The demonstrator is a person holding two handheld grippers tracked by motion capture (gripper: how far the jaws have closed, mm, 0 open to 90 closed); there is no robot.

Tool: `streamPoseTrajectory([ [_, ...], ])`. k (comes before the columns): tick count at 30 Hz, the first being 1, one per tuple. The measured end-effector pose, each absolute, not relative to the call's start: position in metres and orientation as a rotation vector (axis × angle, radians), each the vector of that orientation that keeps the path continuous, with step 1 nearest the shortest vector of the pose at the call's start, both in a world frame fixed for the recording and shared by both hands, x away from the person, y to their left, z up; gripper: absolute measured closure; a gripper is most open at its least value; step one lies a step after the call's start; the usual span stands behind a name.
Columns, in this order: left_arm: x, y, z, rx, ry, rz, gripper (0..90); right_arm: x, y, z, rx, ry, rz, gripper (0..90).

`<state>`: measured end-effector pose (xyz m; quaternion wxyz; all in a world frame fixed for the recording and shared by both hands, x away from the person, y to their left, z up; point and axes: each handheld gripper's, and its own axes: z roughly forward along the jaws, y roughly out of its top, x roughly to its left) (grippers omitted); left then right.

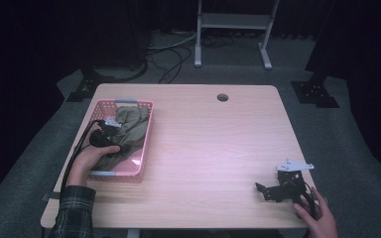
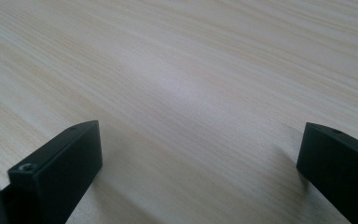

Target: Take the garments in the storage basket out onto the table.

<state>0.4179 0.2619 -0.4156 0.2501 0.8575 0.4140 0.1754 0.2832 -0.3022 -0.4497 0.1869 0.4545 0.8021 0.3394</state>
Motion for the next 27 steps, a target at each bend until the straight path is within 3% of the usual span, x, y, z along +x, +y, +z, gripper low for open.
streamPoseTrajectory([
  [5, 0.416, 0.263, -0.413, 2.327, 1.130, 0.488, 30.7, 0.283, -0.302, -0.450, 1.280, 2.257, 0.956, 0.0],
  [10, 0.414, 0.268, -0.409, 2.287, 1.136, 0.477, 48.2, 0.283, -0.302, -0.450, 1.280, 2.257, 0.956, 0.0],
  [27, 0.414, 0.271, -0.404, 2.264, 1.143, 0.395, 51.5, 0.283, -0.302, -0.450, 1.281, 2.257, 0.956, 0.0],
])
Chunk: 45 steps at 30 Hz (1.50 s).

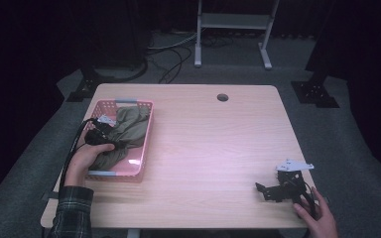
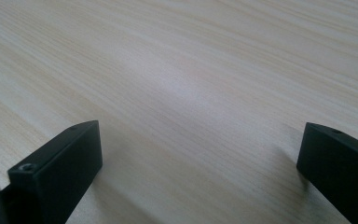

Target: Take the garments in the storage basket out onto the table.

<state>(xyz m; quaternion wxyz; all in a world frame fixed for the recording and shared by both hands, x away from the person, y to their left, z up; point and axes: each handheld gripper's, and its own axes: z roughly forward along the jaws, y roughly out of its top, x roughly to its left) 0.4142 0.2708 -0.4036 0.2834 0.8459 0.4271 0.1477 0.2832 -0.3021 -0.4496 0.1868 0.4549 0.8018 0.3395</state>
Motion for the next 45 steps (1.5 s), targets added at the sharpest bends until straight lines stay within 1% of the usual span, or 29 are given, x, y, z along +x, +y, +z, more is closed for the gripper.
streamPoseTrajectory([
  [8, 0.414, 0.272, -0.399, 2.252, 1.159, 0.366, 51.5, 0.283, -0.302, -0.450, 1.281, 2.257, 0.956, 0.0],
  [24, 0.411, 0.273, -0.388, 2.232, 1.144, 0.365, 51.7, 0.283, -0.302, -0.450, 1.280, 2.257, 0.956, 0.0],
  [45, 0.405, 0.277, -0.367, 2.127, 1.111, 0.367, 52.1, 0.283, -0.302, -0.450, 1.281, 2.257, 0.956, 0.0],
])
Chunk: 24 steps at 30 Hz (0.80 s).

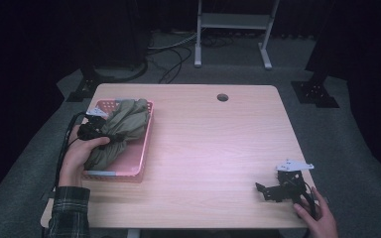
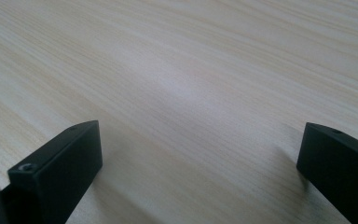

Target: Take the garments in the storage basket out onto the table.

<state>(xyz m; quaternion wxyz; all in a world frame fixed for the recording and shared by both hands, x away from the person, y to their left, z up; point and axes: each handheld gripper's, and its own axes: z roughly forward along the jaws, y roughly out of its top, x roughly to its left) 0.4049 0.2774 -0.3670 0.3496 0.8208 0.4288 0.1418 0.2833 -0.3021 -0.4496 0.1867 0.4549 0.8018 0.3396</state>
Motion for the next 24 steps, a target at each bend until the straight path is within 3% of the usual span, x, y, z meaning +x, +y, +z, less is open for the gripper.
streamPoseTrajectory([
  [24, 0.397, 0.276, -0.345, 2.035, 1.034, 0.341, 52.0, 0.283, -0.302, -0.450, 1.280, 2.258, 0.956, 0.0],
])
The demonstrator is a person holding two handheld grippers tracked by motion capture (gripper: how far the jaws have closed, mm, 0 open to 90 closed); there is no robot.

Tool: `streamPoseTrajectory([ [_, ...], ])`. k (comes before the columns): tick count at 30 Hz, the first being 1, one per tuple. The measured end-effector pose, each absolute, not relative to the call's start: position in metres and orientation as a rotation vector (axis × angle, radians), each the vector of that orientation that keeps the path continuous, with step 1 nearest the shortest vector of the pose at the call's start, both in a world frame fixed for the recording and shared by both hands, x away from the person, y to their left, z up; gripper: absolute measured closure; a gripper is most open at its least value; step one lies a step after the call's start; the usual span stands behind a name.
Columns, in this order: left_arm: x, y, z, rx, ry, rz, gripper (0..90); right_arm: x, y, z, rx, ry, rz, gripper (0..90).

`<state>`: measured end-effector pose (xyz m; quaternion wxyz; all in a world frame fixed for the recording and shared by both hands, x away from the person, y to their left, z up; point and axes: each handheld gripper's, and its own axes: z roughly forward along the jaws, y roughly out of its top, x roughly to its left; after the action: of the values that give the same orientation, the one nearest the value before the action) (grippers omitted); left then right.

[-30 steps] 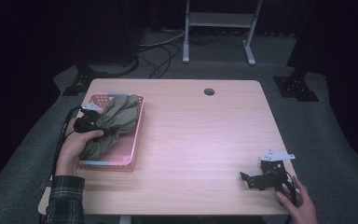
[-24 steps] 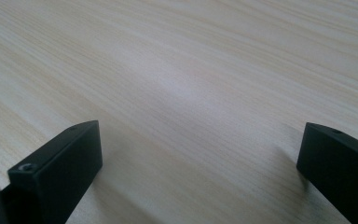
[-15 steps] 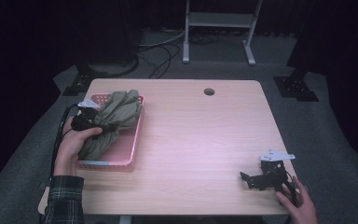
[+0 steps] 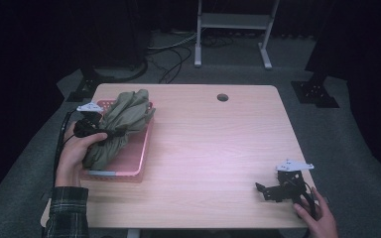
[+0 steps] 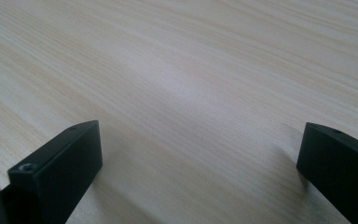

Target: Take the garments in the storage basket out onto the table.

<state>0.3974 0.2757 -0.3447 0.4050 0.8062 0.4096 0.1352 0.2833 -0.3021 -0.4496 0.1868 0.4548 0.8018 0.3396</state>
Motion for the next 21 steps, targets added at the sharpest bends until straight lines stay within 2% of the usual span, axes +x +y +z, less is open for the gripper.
streamPoseTrajectory([
  [21, 0.389, 0.267, -0.322, 1.995, 0.980, 0.334, 51.8, 0.283, -0.302, -0.450, 1.281, 2.258, 0.956, 0.0],
])
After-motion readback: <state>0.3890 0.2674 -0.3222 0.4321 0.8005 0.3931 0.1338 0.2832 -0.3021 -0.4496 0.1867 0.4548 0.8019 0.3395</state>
